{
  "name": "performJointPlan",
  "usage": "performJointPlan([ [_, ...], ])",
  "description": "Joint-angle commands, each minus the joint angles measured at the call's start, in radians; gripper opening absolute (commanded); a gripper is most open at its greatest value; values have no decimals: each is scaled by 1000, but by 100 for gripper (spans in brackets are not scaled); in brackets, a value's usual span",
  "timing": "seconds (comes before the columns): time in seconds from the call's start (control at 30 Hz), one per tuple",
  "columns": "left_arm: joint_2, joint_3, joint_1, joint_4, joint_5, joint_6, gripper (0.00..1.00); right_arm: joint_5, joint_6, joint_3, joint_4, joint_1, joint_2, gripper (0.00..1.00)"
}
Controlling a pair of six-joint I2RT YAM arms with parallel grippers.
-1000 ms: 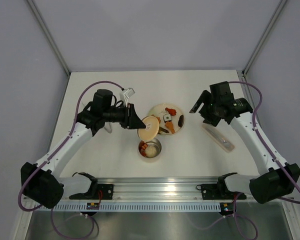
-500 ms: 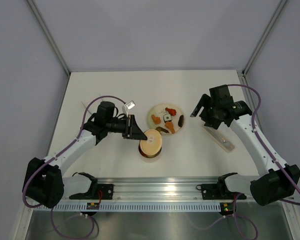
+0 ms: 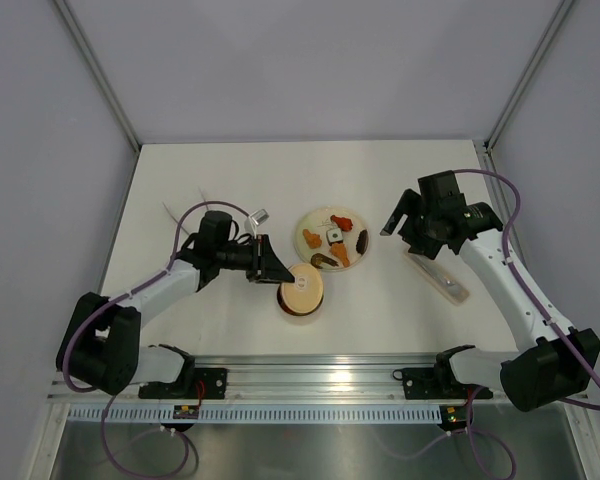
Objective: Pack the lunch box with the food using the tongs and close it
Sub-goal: Close the box lid on the packing box.
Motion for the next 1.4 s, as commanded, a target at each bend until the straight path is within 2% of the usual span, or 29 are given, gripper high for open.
performJointPlan([
  [0.0,20,-12,12,86,15,-21,0,17,-12,-6,20,0,-15,84],
  [0.2,58,-18,20,73,-5,0,0,16,-12,-8,22,0,-13,84],
  [0.43,98,-48,27,185,16,-64,0,11,-10,-13,25,2,-12,84],
  [0.67,111,-61,33,169,-2,-55,0,11,-9,-14,25,0,-16,84],
  [0.7,109,-61,35,162,-8,-49,2,11,-9,-14,26,2,-18,84],
  [0.73,108,-52,33,129,-22,-40,15,11,-7,-16,26,0,-18,84],
  [0.8,106,-44,33,87,-31,-9,25,6,-6,-16,28,0,-18,84],
  [0.83,105,-41,33,77,-37,-4,34,5,-6,-17,29,0,-18,84],
  [0.97,89,-24,33,12,-62,43,47,2,-7,-16,30,0,-16,84],
  [1.1,71,-12,33,-54,-85,72,52,-3,-7,-19,34,0,-15,84],
  [1.37,19,51,33,-229,-177,177,54,-10,-3,-16,37,2,-15,84],
])
